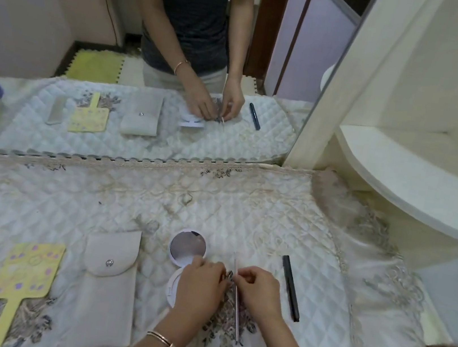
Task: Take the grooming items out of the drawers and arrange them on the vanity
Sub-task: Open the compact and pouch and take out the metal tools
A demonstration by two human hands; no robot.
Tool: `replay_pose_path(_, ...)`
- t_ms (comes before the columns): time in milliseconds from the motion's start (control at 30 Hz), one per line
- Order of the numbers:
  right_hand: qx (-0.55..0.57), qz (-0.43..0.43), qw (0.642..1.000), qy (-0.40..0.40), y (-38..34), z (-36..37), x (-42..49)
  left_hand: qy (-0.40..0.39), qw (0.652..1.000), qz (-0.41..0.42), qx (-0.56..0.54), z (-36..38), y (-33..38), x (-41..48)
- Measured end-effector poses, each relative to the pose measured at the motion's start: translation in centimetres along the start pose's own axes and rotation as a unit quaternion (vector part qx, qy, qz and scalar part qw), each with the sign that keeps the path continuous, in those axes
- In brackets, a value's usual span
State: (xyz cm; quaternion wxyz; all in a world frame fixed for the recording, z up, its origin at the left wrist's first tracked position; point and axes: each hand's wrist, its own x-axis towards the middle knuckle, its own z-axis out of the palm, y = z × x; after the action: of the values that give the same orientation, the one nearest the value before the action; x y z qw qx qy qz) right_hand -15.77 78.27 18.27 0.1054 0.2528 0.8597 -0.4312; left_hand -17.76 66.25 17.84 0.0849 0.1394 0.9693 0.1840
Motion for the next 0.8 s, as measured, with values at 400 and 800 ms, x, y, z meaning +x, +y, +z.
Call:
replay_pose_path(400,-0.049,-0.009,0.984,0.173,2.9,-3.9,0.5,0.086,0.994,0.055,-0.037,0.9,-1.0,-0.9)
replay_pose_path(800,0.125,-0.082,0.988,-0.039,-0.7,-3.6,-1.7,0.006,0.874,-0.110,-0.473,-3.2,1.7,-1.0)
